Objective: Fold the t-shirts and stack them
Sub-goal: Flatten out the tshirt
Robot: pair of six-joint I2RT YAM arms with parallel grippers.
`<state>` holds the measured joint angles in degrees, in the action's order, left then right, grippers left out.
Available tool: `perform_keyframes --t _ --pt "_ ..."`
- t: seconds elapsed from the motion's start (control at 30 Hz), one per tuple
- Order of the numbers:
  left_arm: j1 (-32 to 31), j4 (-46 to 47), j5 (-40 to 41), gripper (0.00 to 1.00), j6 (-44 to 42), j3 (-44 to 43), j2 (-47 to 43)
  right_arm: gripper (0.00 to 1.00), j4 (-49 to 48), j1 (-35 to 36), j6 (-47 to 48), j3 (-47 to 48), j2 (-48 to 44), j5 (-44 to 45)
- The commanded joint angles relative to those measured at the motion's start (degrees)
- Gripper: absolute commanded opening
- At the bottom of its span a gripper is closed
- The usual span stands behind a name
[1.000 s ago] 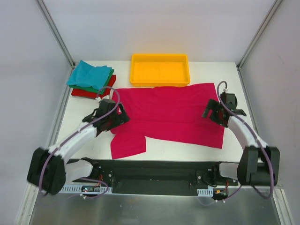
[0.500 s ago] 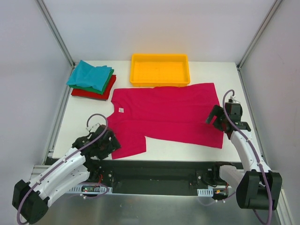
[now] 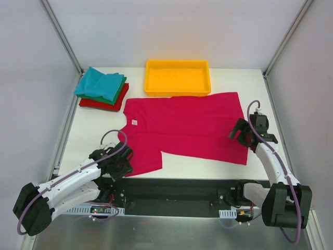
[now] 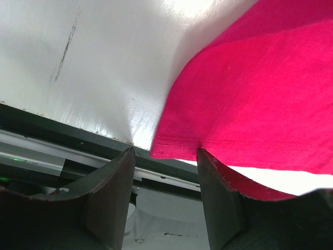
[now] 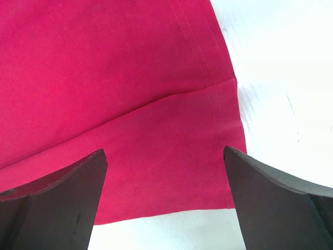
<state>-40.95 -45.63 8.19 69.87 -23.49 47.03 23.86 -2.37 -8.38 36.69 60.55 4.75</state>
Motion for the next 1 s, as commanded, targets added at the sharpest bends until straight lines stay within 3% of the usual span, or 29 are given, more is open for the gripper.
perform_keyframes --t 0.0,0.2,0.4,0.7,0.97 --pt "-0.5 1.4 2.5 0.49 0.4 -0.3 1.0 0.96 0.2 -0.6 -0.8 0.8 0.2 0.6" --pt "-0.5 6.8 2.8 0.35 -1.2 -0.9 3.5 0.96 0.3 -0.7 -0.7 0.6 0.0 0.5" --pt "-0.5 7.0 3.0 0.0 -2.6 -1.2 4.6 0.96 0.4 -1.0 -0.6 0.5 0.0 0.7" --pt "-0.5 11.0 3.1 0.0 -8.6 -5.9 0.1 0.96 4.0 -1.8 -0.9 -0.5 -3.2 1.4" --pt "-0.5 20.3 4.4 0.0 -16.8 -10.7 0.9 0.96 14.9 -8.7 -4.4 -3.9 -9.7 1.9"
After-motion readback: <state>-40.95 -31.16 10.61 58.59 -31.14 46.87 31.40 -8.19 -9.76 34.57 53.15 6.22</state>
